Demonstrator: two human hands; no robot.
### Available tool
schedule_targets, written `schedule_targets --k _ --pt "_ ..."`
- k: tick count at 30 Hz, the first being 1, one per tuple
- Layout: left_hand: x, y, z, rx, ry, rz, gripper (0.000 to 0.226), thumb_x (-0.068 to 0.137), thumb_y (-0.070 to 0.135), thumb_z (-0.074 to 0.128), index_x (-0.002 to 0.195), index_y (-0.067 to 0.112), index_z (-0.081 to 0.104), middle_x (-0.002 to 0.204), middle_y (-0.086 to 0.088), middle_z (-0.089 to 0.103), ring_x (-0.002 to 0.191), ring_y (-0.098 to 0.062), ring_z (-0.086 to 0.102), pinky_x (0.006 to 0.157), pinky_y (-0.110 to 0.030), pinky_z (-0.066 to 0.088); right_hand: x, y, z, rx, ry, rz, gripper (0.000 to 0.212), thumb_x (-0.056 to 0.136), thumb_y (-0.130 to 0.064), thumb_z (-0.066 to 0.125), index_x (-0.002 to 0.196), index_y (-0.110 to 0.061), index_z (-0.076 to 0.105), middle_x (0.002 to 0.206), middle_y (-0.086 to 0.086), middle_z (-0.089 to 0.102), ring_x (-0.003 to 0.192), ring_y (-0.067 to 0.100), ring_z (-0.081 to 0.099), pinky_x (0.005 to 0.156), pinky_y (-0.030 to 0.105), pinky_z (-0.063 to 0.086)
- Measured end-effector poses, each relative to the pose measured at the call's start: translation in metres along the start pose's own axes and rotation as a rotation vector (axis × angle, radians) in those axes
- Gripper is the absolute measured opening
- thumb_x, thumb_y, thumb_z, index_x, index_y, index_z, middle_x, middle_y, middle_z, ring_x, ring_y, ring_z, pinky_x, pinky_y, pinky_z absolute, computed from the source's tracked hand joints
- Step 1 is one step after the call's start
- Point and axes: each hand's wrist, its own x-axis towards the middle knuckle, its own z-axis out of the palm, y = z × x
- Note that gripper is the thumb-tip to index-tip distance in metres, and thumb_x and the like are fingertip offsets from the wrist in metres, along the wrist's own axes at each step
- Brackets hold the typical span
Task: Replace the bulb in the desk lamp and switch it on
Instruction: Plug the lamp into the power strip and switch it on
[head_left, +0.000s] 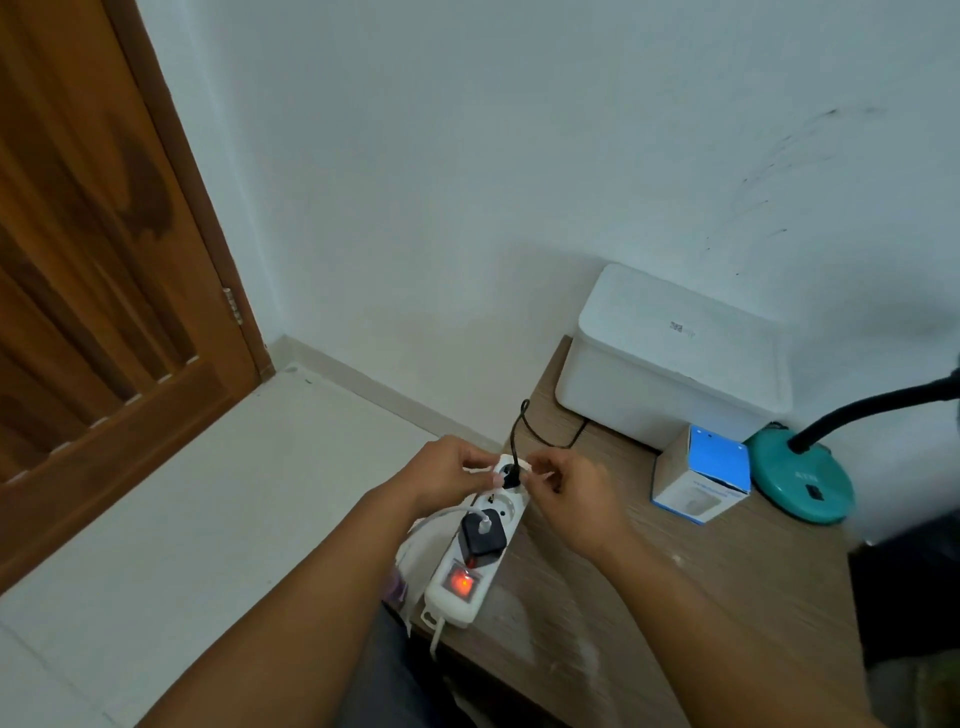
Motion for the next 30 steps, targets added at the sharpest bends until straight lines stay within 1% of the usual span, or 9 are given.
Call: schedule_targets --k 3,5,8,12,13,15,22,26,30 --pt "-0.01 0.02 -0.007 0.04 0.085 0.03 0.043 0.093 0.043 0.065 0.13 0.021 0.065 0.133 0.003 0.064 0.122 -0.009 0.058 0.102 -0.027 0.041 -0.022 0.008 -0.008 0.038 0.07 0.018 0.022 0.092 -0.034 0.057 0.113 -0.031 0.064 0.101 -0.013 0.067 0.082 -0.001 0.06 0.074 0.028 0.054" --pt "-0.018 0.035 -0.01 0.058 0.128 0.067 0.046 0.094 0.043 0.064 0.134 0.021 0.062 0.137 0.004 0.062 0.123 -0.009 0.057 0.101 -0.025 0.039 -0.039 0.014 -0.015 0.051 0.084 0.017 0.027 0.093 -0.03 0.057 0.119 -0.031 0.062 0.103 -0.015 0.065 0.086 -0.001 0.06 0.079 0.026 0.054" --pt "-0.029 0.059 -0.003 0.065 0.148 0.14 0.04 0.094 0.038 0.065 0.132 0.024 0.063 0.133 0.006 0.064 0.112 -0.004 0.059 0.093 -0.022 0.041 -0.061 0.027 -0.03 0.099 0.13 0.019 0.03 0.093 -0.024 0.059 0.122 -0.031 0.061 0.101 -0.015 0.064 0.088 0.002 0.061 0.082 0.027 0.054" --pt "-0.039 0.083 0.027 0.074 0.111 0.191 0.044 0.093 0.041 0.065 0.134 0.025 0.061 0.13 0.009 0.064 0.112 -0.004 0.061 0.08 -0.011 0.05 -0.09 0.049 -0.053 0.14 0.182 0.048 0.029 0.093 -0.021 0.06 0.118 -0.036 0.058 0.098 -0.015 0.062 0.088 0.001 0.061 0.075 0.016 0.051" --pt "-0.04 0.088 0.037 0.1 0.1 0.209 0.045 0.092 0.042 0.066 0.134 0.025 0.061 0.131 0.009 0.064 0.115 -0.005 0.061 0.087 -0.016 0.052 -0.098 0.056 -0.058 0.153 0.201 0.061 0.029 0.093 -0.021 0.06 0.118 -0.036 0.058 0.098 -0.015 0.062 0.088 0.002 0.061 0.076 0.018 0.052" --pt "-0.043 0.099 0.06 0.187 0.079 0.255 0.046 0.093 0.04 0.065 0.135 0.023 0.061 0.136 0.006 0.062 0.122 -0.007 0.058 0.101 -0.023 0.045 -0.113 0.071 -0.068 0.153 0.232 0.092 0.028 0.093 -0.023 0.059 0.117 -0.037 0.057 0.099 -0.015 0.062 0.088 0.004 0.061 0.079 0.025 0.055" --pt "-0.043 0.121 0.143 0.264 -0.071 0.281 0.048 0.095 0.038 0.063 0.141 0.025 0.054 0.144 0.007 0.055 0.13 -0.007 0.051 0.107 -0.024 0.039 -0.159 0.131 -0.101 0.198 0.398 0.22 0.028 0.089 -0.014 0.063 0.109 -0.034 0.062 0.09 -0.011 0.066 0.081 0.006 0.063 0.082 0.033 0.054" --pt "-0.035 0.123 0.189 0.282 -0.15 0.249 0.05 0.095 0.041 0.062 0.142 0.031 0.05 0.144 0.012 0.052 0.13 -0.005 0.049 0.111 -0.03 0.039 -0.181 0.164 -0.115 0.205 0.453 0.292 0.028 0.088 -0.014 0.064 0.112 -0.029 0.065 0.093 -0.013 0.066 0.083 0.004 0.064 0.08 0.023 0.053" --pt "-0.02 0.129 0.222 0.324 -0.209 0.246 0.054 0.094 0.043 0.061 0.145 0.034 0.046 0.146 0.015 0.049 0.133 -0.005 0.047 0.113 -0.032 0.038 -0.192 0.194 -0.122 0.201 0.474 0.333 0.029 0.087 -0.015 0.064 0.113 -0.028 0.067 0.095 -0.014 0.067 0.085 -0.005 0.062 0.073 0.006 0.045"
